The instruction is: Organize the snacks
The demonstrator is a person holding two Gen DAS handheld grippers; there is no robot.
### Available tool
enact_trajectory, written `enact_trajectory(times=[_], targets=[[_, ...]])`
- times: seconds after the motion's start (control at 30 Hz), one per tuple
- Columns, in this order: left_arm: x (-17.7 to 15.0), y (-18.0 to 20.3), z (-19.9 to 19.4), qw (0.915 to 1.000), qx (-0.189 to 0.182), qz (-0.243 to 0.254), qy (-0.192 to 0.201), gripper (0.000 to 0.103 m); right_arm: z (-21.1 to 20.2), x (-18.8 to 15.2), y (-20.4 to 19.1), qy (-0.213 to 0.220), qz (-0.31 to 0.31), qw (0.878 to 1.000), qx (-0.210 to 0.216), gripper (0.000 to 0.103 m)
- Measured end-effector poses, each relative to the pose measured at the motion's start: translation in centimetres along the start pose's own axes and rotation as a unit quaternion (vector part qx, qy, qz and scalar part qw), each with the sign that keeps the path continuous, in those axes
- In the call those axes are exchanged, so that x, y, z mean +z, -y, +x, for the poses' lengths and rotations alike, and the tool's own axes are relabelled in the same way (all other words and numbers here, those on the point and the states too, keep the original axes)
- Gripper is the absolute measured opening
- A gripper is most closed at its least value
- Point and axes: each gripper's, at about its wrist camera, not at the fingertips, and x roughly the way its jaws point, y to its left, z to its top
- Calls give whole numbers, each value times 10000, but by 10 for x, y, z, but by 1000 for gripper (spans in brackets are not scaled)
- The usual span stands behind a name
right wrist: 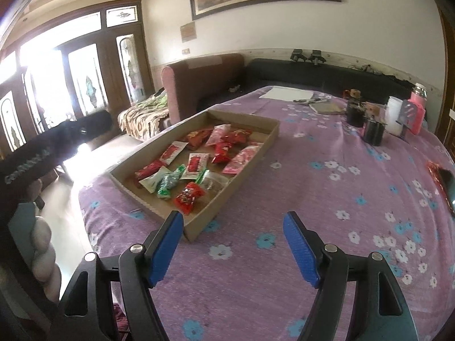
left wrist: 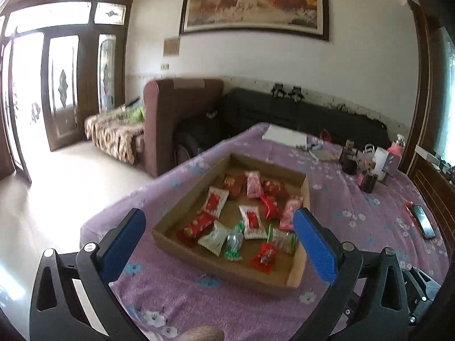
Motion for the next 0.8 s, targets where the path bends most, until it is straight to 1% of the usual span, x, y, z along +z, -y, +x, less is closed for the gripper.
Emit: enact_trajectory(times=[0.13,0.23,0.4,0.6,0.8], targets=[[-9,-5,19,9983,35,-69,-583,103,7,0,-8,-84,-71,9999,16,75],[-16,-8,29,9963,145,-79,-842,103,11,1,-14,-142,-154,9998,10,75],[-23,-11,37,9933,124,-90,-1143,103,18,3,-22,-223,-270,9994,-34,76],[-31,-13,42,9888,33,-72,-1493,103,28,3,-26,-415,-238,9988,-130,78],[-35,-13,44,9856,-40,-39,-1692,103,36,-1,-24,-571,-107,9981,-212,78]])
